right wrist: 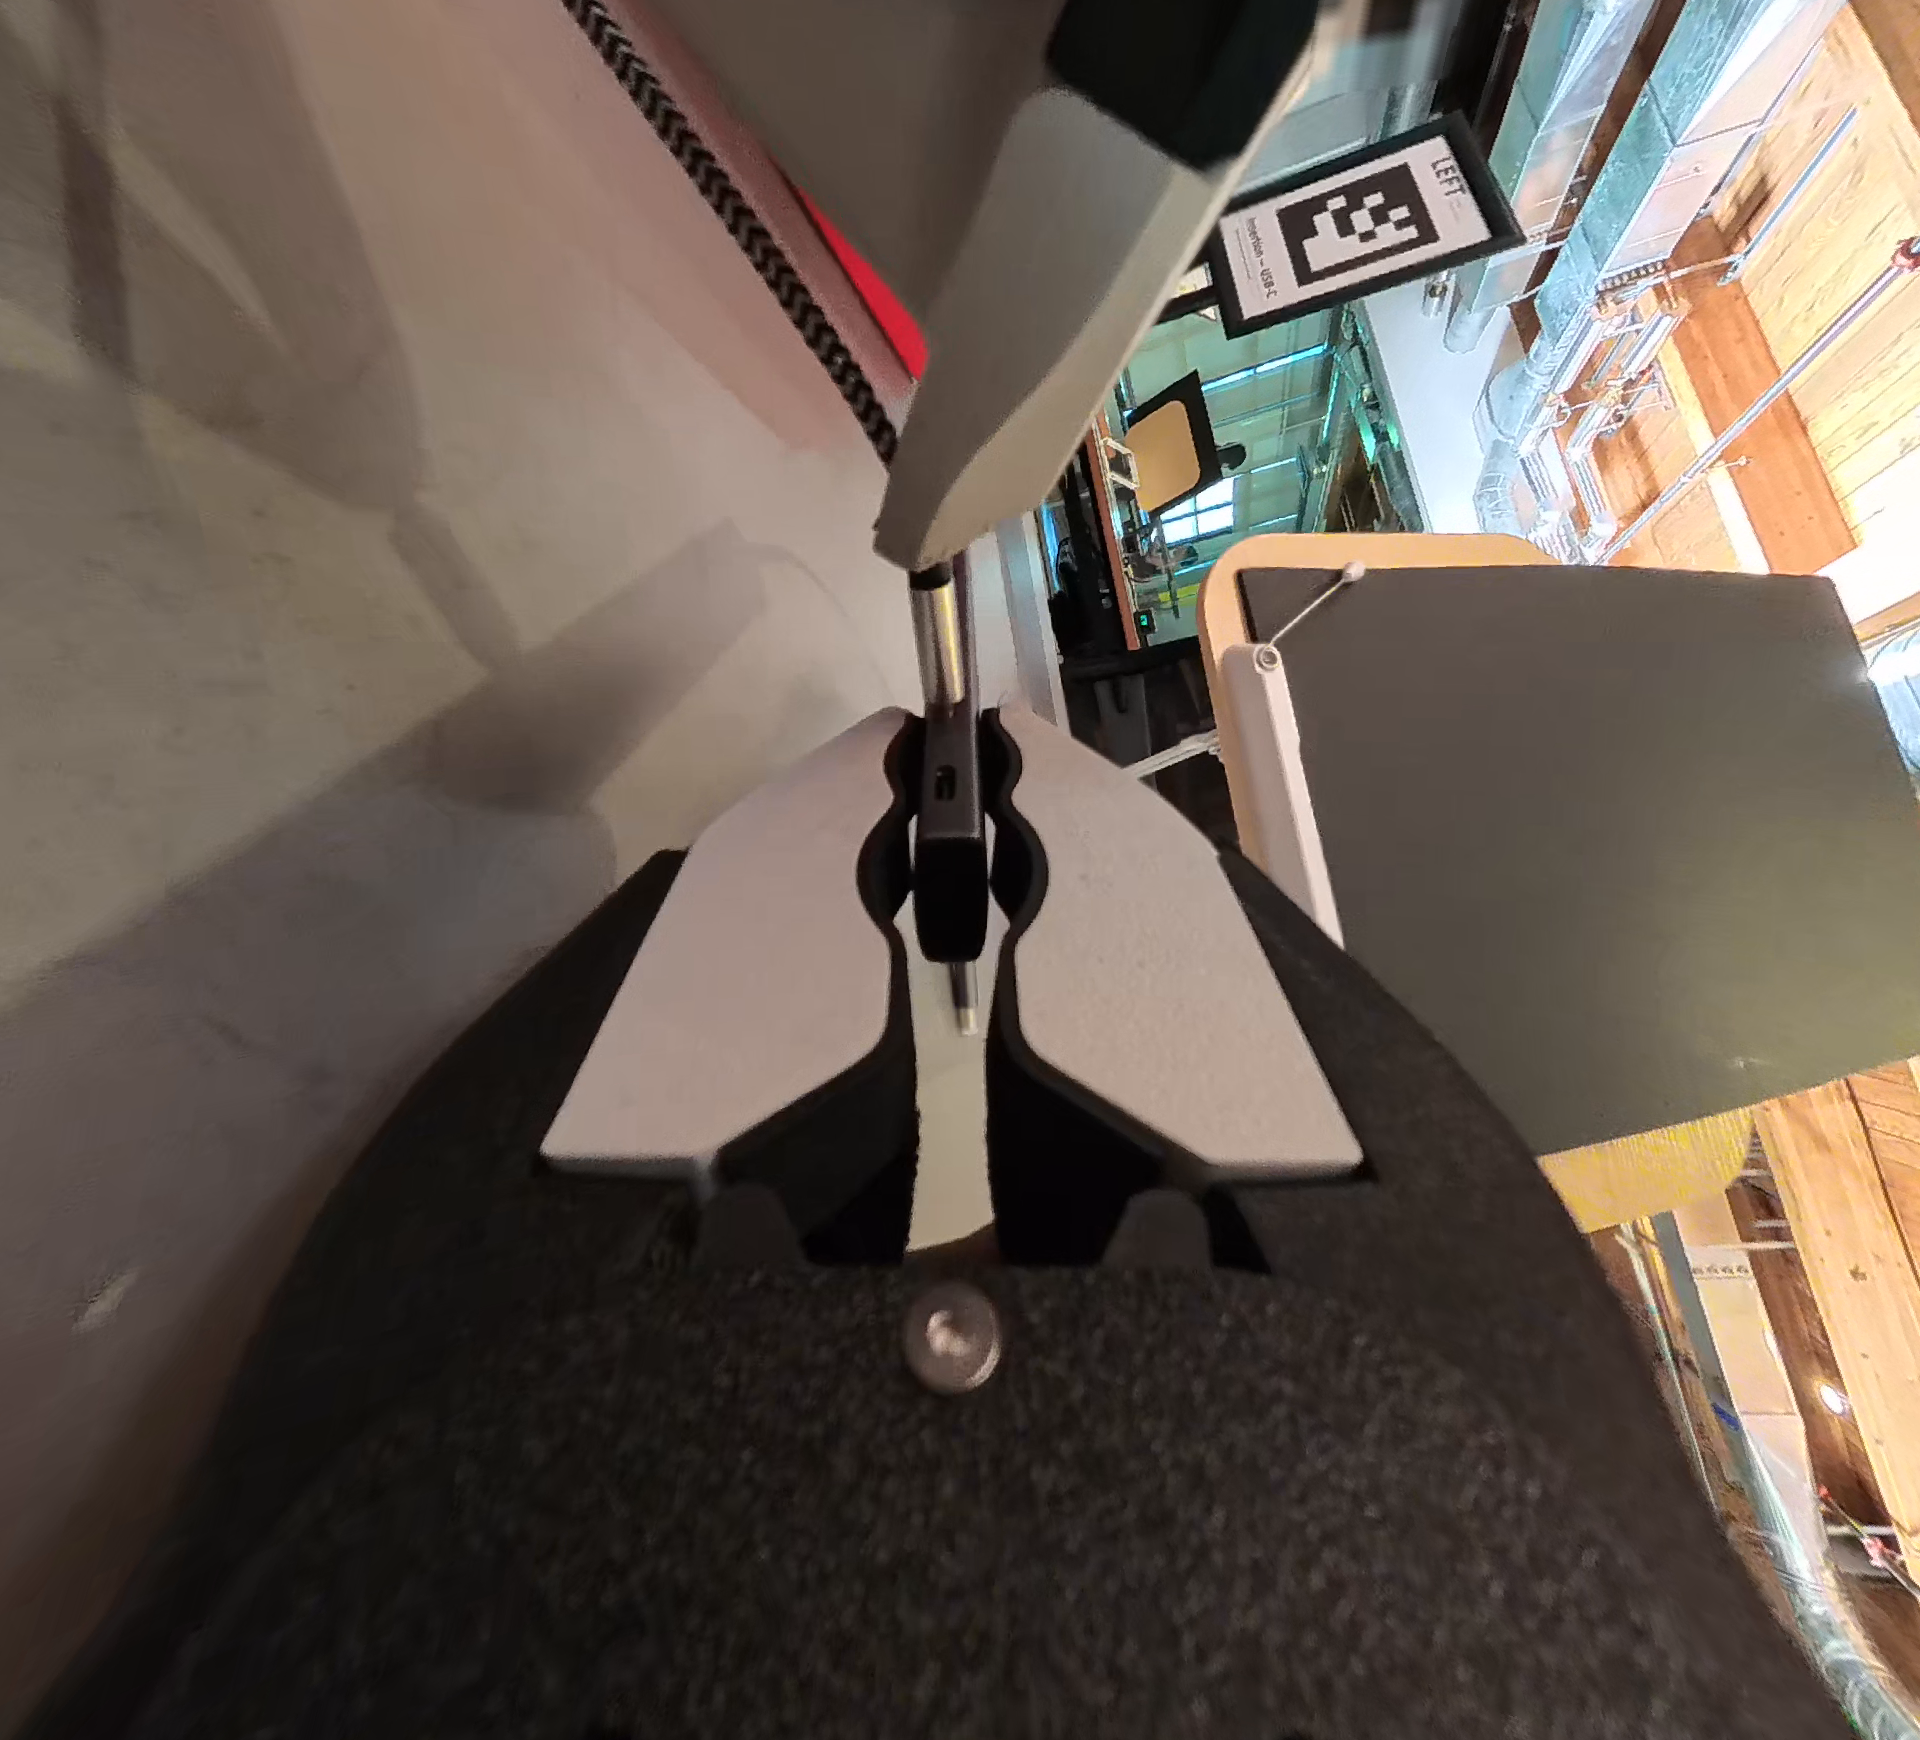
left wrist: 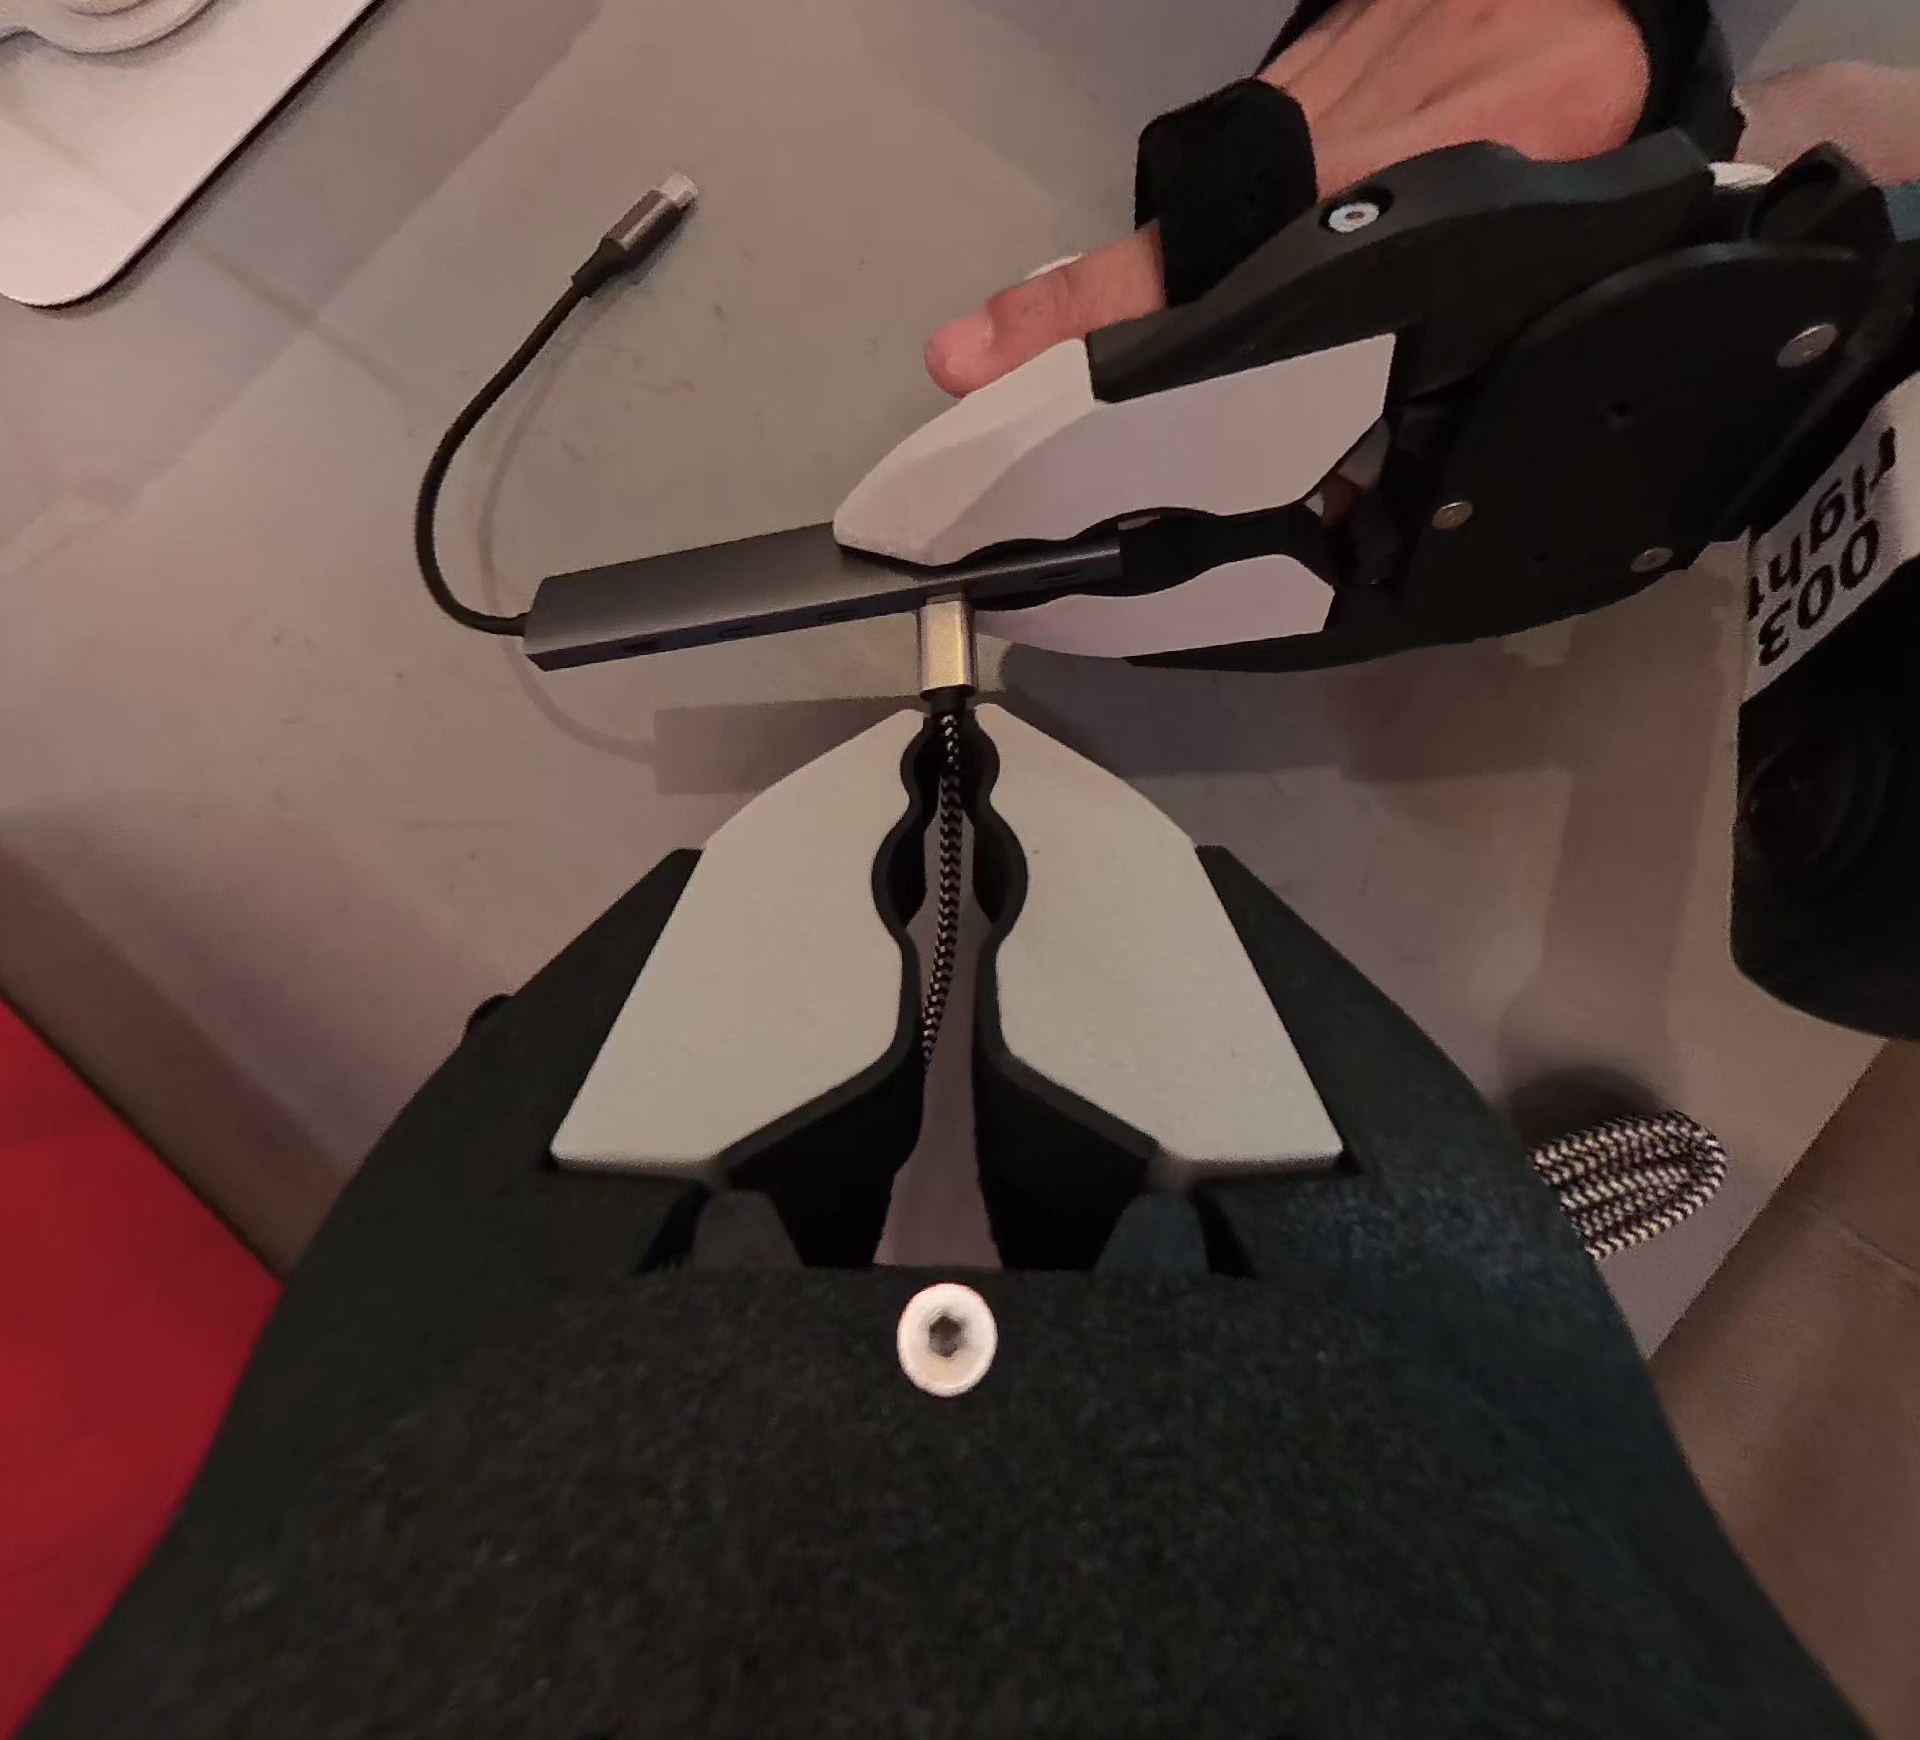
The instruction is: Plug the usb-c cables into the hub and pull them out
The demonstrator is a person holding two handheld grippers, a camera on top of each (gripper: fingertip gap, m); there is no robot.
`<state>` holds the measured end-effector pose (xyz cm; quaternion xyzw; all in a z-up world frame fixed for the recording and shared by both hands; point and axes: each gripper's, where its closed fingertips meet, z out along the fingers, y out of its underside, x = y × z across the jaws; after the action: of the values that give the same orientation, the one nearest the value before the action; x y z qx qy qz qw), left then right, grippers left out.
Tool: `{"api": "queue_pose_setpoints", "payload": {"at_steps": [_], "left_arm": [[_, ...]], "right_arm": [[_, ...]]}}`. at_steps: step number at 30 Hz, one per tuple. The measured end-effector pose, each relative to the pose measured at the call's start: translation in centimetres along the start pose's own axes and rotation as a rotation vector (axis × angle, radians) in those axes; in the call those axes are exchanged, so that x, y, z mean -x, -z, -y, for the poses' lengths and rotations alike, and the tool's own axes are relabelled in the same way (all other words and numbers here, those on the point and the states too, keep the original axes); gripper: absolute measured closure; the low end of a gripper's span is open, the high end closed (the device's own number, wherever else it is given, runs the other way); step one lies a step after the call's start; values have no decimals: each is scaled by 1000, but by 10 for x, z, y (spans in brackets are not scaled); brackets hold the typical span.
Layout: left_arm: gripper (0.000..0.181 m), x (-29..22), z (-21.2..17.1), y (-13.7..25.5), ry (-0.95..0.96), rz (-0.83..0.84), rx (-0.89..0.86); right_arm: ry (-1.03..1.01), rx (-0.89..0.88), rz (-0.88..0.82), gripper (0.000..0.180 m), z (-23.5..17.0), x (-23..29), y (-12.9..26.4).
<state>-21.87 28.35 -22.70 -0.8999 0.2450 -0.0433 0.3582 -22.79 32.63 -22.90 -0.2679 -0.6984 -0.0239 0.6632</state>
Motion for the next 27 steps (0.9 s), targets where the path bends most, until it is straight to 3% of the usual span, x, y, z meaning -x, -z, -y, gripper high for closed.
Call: {"api": "queue_pose_setpoints", "payload": {"at_steps": [10,27], "left_arm": [[179,0,3,-5,21,6,-61],[179,0,4,-10,40,21,-107]], "right_arm": [[-101,8,18,170,-5,0,1],[-104,17,18,171,-7,3,2]]}}
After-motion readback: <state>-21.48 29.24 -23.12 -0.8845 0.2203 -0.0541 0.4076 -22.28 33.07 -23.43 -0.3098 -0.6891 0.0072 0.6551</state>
